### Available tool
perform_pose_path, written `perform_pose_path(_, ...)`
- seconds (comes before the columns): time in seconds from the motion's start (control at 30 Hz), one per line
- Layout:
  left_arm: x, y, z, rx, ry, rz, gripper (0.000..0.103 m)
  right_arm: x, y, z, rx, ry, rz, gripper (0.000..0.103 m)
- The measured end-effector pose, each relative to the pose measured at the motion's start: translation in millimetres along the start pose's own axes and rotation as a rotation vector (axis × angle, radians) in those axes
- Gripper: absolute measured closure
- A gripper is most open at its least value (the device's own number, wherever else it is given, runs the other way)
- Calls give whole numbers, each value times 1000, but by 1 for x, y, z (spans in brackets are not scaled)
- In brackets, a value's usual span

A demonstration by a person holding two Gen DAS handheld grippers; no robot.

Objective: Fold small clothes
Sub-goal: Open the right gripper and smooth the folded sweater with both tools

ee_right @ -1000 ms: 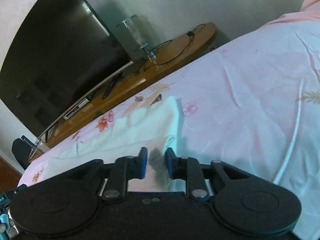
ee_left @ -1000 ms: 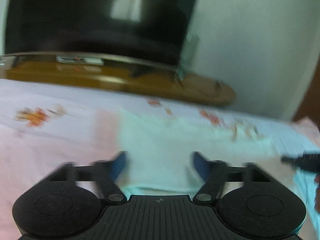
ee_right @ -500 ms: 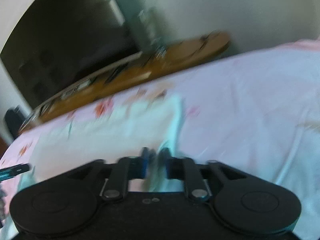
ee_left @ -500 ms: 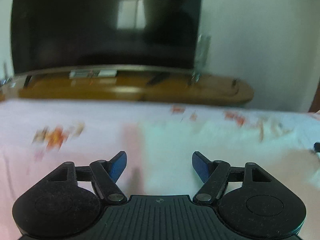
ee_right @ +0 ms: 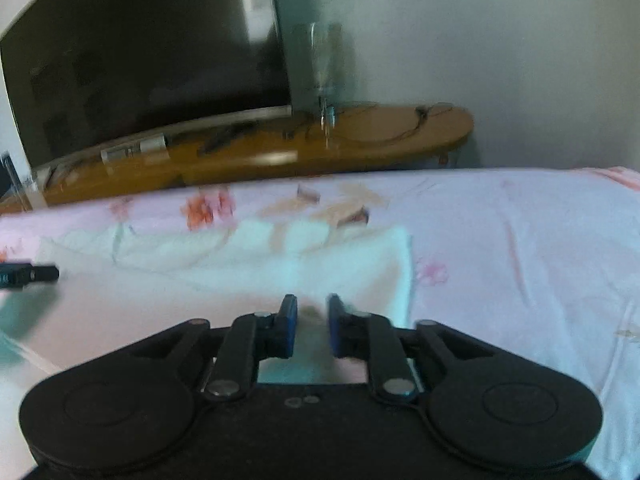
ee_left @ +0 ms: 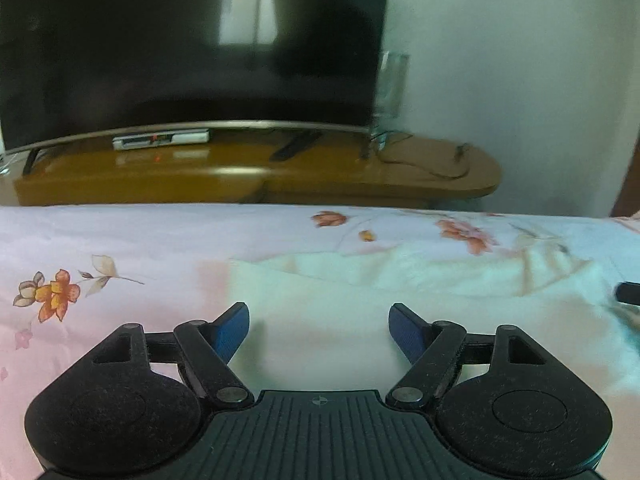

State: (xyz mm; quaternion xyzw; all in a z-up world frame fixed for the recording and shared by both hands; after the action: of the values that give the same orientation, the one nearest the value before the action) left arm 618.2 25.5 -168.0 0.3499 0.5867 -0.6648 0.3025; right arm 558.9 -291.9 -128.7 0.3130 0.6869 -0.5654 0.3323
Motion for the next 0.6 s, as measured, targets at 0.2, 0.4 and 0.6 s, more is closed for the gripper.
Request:
perform_pose_path(0.2,26,-13,12,-26,72,-25,27,28,4,1,-5,-53,-59,83)
perform_pose_path(0.4,40,-26,22,-35,130,-16,27,19,-35,-9,-65,-51,16,79)
perform_pose_path(0.6,47,-29,7,-35,35,-62,16,43,-18,2,-45,-83,-48,88)
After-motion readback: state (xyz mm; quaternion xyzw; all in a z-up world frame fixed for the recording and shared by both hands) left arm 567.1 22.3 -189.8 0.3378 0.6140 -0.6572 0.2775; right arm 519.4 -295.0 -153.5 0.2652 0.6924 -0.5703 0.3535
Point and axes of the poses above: each gripper's, at about its wrist camera, not at the fingertips, and y roughly the way its jaws point, z to its right, x to its underside, the point moved 10 cm from there along y, roughly the way its jaws point, and after that the axes turned 2 degrees about y, right-handed, at the moved point
